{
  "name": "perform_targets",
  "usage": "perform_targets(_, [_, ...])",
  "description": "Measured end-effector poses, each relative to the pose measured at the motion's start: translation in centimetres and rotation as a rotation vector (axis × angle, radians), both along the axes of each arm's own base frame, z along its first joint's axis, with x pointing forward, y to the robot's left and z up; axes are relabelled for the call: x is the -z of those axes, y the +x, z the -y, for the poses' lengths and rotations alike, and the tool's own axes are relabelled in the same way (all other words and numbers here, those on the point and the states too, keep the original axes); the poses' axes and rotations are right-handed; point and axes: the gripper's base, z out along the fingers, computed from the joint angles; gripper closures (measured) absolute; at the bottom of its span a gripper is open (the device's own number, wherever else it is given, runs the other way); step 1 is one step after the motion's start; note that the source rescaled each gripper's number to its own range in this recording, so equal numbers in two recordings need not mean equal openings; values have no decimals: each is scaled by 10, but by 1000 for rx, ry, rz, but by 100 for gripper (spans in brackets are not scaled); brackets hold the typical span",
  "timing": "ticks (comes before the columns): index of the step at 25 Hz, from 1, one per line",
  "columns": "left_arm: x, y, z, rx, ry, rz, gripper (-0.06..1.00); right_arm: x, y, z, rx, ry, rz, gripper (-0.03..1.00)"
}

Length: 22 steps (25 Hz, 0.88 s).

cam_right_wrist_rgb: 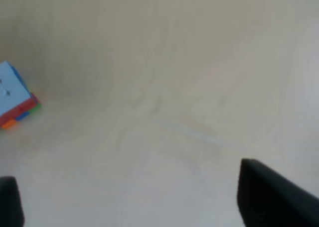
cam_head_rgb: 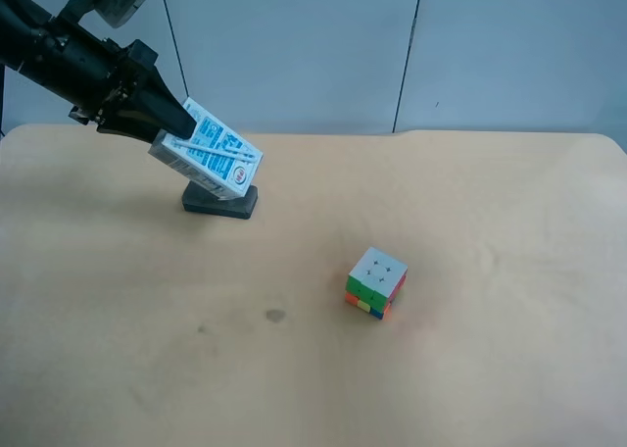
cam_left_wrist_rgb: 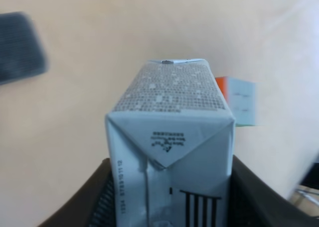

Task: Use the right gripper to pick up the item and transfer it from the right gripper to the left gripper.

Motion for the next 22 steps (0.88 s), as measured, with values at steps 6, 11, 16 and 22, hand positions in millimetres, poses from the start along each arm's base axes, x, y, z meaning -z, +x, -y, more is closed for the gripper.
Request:
perform_targets(6, [5,2,-7,-38,90,3,94,29,-49,10,52,6,63,15])
perform_targets(11, [6,4,-10,-65,122,4,94,56,-80,17,95,4,85,14])
perform_targets(16, [7,5,-11,-79,130,11,94,84,-103,19,106,47,106,14])
perform_targets(22, [10,6,-18,-105,214,10,94,87,-121,21,131,86,178,14])
